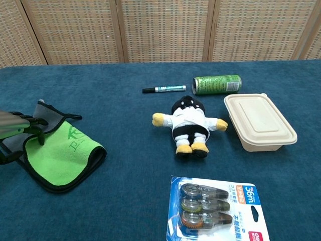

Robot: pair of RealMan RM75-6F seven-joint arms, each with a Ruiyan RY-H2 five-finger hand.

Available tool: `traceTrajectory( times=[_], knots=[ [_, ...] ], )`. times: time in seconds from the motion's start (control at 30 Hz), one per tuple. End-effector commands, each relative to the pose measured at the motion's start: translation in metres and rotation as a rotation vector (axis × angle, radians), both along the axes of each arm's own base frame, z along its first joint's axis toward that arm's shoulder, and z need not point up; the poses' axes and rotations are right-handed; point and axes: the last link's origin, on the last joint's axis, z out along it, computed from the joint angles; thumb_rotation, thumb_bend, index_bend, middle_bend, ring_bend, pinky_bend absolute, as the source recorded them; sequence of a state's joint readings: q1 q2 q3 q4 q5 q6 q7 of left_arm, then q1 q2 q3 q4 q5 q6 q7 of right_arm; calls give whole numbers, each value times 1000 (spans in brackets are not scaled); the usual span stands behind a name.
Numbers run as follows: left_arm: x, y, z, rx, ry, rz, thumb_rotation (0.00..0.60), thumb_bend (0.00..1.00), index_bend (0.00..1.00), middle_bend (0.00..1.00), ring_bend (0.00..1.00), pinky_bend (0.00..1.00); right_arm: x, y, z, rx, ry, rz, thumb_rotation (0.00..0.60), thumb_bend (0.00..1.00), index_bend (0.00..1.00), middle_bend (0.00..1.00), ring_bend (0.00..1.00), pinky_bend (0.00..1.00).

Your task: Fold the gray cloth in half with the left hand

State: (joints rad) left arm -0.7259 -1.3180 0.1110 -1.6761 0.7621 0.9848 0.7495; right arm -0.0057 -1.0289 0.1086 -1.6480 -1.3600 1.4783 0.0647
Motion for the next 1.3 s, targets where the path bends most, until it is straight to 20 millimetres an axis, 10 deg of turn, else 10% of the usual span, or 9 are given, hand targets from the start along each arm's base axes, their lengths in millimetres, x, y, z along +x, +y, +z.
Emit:
traceTrajectory(
  times=[0.03,0.37,0.7,0.93,1.3],
  knots=[
    [1,-1,4,8,-2,-5,600,402,0,0,0,0,0,0,0,0,0,1,600,0,0,0,0,0],
    [10,-3,31,52,-85,-21,600,336,0,0,0,0,1,1,1,-3,-3,3,600,0,0,0,0,0],
    [36,64,60,160,-165,-102,600,345,0,0,0,0,2,0,-2,10,3,5,600,0,0,0,0,0],
    [31,119,36,111,-133,-29,600,346,197,0,0,0,0,-2,-4,14,9,-9,600,0,0,0,0,0],
    [22,135,4,59,-96,40,600,346,331,0,0,0,-4,-5,-8,26,12,-27,600,0,0,0,0,0]
  ],
)
